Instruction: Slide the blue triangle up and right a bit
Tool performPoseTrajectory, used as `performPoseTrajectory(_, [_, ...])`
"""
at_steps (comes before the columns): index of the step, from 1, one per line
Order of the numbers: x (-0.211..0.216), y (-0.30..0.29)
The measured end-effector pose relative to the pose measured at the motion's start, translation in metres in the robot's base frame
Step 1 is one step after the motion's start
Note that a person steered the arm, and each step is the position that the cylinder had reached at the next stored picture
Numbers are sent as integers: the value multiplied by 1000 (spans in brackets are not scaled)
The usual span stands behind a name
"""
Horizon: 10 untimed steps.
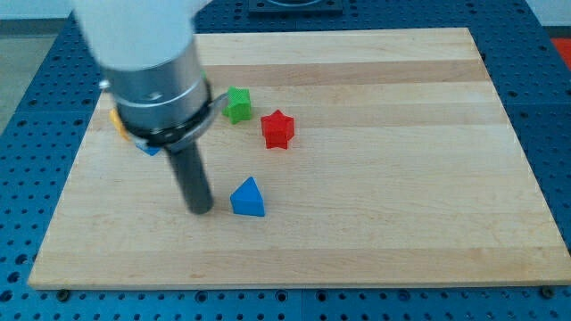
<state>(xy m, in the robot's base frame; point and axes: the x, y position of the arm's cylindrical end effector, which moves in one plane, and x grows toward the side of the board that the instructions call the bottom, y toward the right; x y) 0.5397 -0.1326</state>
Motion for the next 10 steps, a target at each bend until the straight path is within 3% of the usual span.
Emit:
performPoseTrajectory(1, [9, 6])
performPoseTrajectory(3, [7, 77])
performPoseTrajectory(4, [-14, 102])
performPoseTrajectory(10, [-59, 60])
